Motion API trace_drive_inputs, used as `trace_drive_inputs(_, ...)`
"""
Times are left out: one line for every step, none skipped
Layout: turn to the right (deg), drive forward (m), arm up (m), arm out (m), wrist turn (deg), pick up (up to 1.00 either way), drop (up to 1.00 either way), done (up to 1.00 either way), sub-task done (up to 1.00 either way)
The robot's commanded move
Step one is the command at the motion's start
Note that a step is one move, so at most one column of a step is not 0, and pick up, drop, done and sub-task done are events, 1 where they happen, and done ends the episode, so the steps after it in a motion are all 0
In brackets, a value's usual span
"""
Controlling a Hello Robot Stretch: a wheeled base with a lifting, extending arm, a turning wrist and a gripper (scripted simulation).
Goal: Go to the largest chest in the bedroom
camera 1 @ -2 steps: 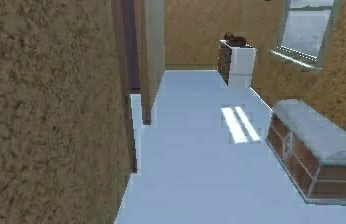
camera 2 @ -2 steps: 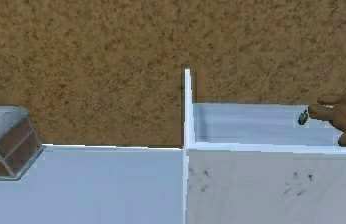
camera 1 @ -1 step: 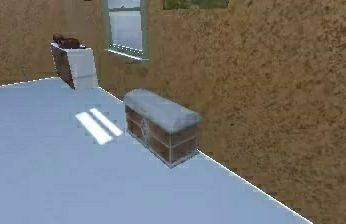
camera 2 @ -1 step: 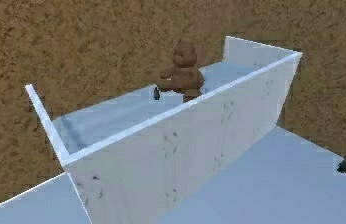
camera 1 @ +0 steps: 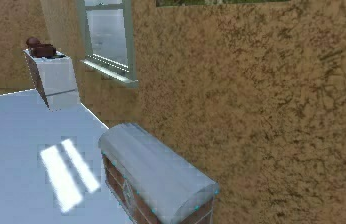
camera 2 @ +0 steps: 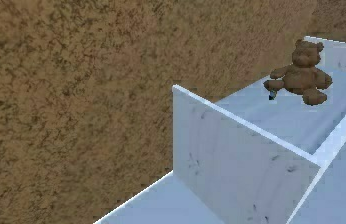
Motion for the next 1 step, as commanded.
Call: trace_drive_inputs(0.0, 0.0, 0.0, 0.0, 0.0, 0.0, 0.0, 1.0, 0.0)
